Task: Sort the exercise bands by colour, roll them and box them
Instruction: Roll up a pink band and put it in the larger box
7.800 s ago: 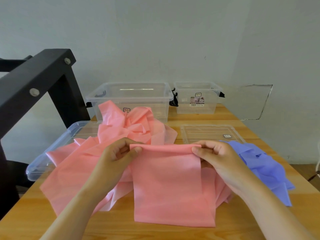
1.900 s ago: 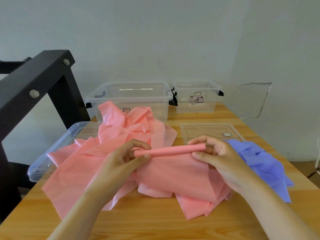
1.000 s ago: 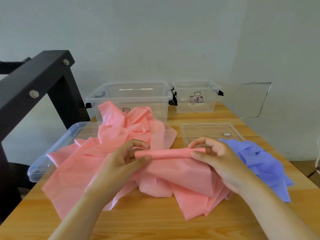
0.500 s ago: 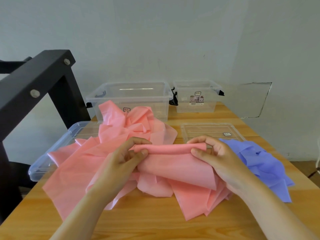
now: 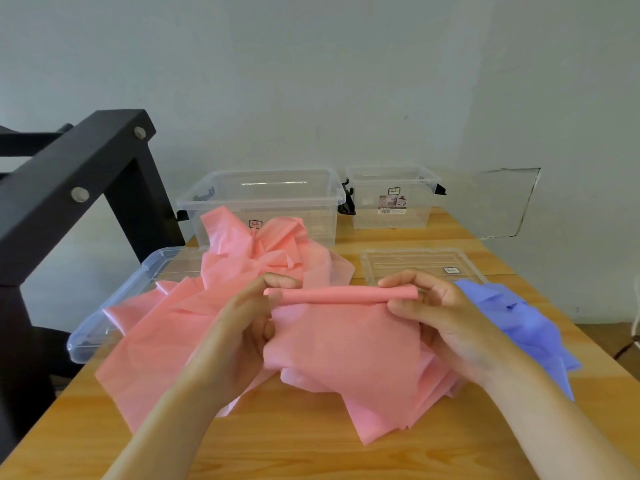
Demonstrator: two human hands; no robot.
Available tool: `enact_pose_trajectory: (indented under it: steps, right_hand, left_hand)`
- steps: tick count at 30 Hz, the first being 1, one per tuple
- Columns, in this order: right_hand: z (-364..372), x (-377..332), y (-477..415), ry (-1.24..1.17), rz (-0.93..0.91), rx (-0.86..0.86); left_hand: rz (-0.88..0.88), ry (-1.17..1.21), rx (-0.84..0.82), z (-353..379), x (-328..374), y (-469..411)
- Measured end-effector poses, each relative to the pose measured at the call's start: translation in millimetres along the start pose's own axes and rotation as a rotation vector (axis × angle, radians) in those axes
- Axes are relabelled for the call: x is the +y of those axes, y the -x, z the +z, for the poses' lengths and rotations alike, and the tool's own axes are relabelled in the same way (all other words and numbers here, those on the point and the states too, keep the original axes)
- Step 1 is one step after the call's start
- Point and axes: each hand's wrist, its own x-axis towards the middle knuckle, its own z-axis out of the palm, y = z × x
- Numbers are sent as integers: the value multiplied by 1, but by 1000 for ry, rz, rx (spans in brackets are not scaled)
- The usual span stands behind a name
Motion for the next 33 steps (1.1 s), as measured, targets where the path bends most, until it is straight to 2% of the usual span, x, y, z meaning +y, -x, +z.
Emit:
enact_pose_trajectory:
  steps: [1,4,6,9,16,25,33]
  right_hand:
    - [-1,1,0,33,4,12]
    - [0,7,0,240,12,85]
    - [-2,12,-1,337,38,88]
    - [-6,15,-3,356,51,100]
    - [-6,15,-5,230,57,110]
    - [-5,16,-7,57,142,77]
    - [-4,17,-7,97,88,127]
  left_hand:
    - [2,-48,45,2,-1,0]
    - [62,-490,208,6,-9,-1]
    - [66,-563,229,4,-15,-4]
    - [56,-620,219,-3,-16,-8]
    - [69,-582,122,-5,-16,-7]
    - [124,-499,151,-3,-16,-8]
    - [82,-419,137,1,-14,-5]
